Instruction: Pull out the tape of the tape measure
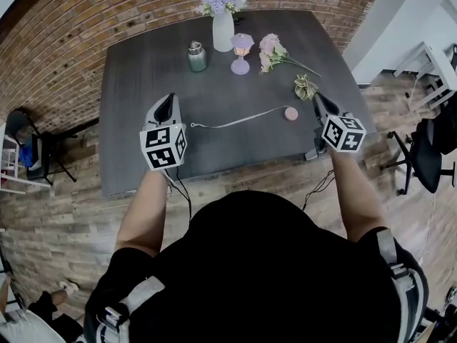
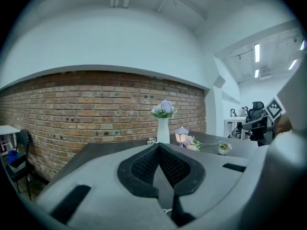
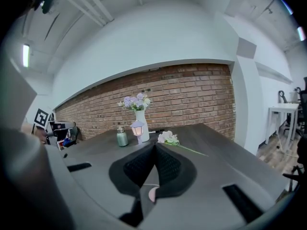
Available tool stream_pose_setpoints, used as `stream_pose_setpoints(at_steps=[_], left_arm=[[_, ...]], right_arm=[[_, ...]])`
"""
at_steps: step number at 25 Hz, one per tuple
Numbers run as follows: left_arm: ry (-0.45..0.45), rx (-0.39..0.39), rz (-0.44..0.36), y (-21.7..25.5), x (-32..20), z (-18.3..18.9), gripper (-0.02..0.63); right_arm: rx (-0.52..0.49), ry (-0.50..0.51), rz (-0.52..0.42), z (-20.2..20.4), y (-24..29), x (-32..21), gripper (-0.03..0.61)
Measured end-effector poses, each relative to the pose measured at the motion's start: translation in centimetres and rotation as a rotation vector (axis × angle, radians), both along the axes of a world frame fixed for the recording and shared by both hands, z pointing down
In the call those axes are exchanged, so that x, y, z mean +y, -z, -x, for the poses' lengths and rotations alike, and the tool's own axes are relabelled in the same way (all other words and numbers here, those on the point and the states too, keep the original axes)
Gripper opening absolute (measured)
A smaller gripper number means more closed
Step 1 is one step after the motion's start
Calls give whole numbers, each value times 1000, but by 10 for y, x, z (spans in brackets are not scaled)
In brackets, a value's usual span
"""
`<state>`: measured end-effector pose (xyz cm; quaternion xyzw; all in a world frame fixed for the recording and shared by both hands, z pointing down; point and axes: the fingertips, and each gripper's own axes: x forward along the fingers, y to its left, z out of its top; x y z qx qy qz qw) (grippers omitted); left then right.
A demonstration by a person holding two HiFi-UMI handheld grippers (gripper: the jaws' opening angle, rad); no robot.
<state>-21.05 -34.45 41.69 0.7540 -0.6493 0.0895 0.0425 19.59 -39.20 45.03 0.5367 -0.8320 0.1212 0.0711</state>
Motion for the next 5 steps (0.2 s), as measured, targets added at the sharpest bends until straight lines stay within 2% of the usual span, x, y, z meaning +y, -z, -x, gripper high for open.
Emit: stream_pose_setpoints(at_steps=[5], left_arm=[[-5,-5,6,-2,1,-1,9]], right_arm=[[-3,8,-5,1,1,0,-5]])
